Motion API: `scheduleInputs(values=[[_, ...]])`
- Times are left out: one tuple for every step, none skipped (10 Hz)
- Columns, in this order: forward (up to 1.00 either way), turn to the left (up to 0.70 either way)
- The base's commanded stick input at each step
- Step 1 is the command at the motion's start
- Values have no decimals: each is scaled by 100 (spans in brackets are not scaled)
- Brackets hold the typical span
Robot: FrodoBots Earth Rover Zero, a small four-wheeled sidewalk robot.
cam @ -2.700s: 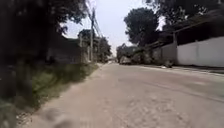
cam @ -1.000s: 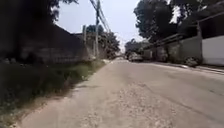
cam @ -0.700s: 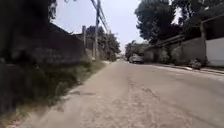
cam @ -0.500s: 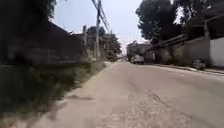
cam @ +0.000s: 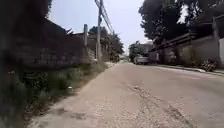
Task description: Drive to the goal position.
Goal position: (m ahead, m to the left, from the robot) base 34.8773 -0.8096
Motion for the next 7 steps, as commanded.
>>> scheduleInputs(values=[[100, -38], [100, -25], [100, -3], [100, -1], [100, 1], [100, 2], [100, 2]])
